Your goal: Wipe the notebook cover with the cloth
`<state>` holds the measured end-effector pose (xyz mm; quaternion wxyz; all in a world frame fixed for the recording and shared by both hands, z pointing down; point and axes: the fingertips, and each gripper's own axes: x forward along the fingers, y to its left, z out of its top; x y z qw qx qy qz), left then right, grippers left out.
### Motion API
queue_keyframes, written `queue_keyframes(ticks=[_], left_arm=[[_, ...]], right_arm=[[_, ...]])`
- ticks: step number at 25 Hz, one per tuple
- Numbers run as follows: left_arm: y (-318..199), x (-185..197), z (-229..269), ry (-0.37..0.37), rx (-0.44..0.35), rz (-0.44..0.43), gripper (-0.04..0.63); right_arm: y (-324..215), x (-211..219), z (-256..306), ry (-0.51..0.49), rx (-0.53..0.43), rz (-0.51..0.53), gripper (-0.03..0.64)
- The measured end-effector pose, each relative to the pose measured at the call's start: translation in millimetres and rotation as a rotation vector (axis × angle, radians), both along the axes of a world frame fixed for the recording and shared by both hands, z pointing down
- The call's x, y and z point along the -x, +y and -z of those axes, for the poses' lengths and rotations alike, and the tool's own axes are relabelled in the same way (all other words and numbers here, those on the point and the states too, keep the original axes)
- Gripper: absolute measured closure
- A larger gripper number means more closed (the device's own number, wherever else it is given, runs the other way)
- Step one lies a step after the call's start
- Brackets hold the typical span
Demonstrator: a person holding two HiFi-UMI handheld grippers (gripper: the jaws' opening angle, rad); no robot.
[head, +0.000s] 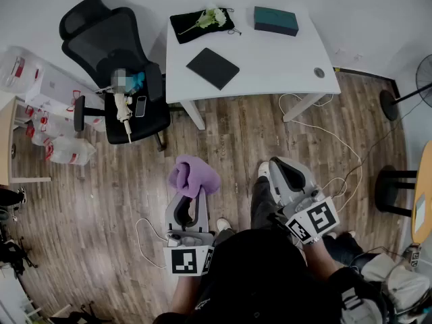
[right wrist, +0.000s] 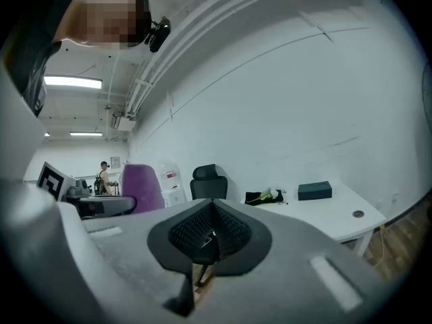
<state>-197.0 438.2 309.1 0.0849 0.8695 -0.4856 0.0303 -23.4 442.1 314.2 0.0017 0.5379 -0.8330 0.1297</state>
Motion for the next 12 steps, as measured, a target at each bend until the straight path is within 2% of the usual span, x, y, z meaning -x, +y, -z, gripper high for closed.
queue_keyframes(ticks=[3, 6, 9, 12], left_arm=[[42, 63, -3, 0.007, 0.011, -0.022, 0.526], [76, 110, 1, 0.023, 0.020, -0.031, 0.526], [97, 127, 7, 0.028, -0.004, -0.052, 0.526], [113, 131, 15, 0.023, -0.033, -0.055, 0.526]], right_arm=[[44, 62, 10, 0.018, -0.031, -0.057, 0.612], [81, 103, 34, 0.037, -0.074, -0.056, 0.612], [108, 115, 51, 0.082, -0.112, -0.069, 0.612], [134, 117, 52, 0.083, -0.104, -0.088, 0.612]])
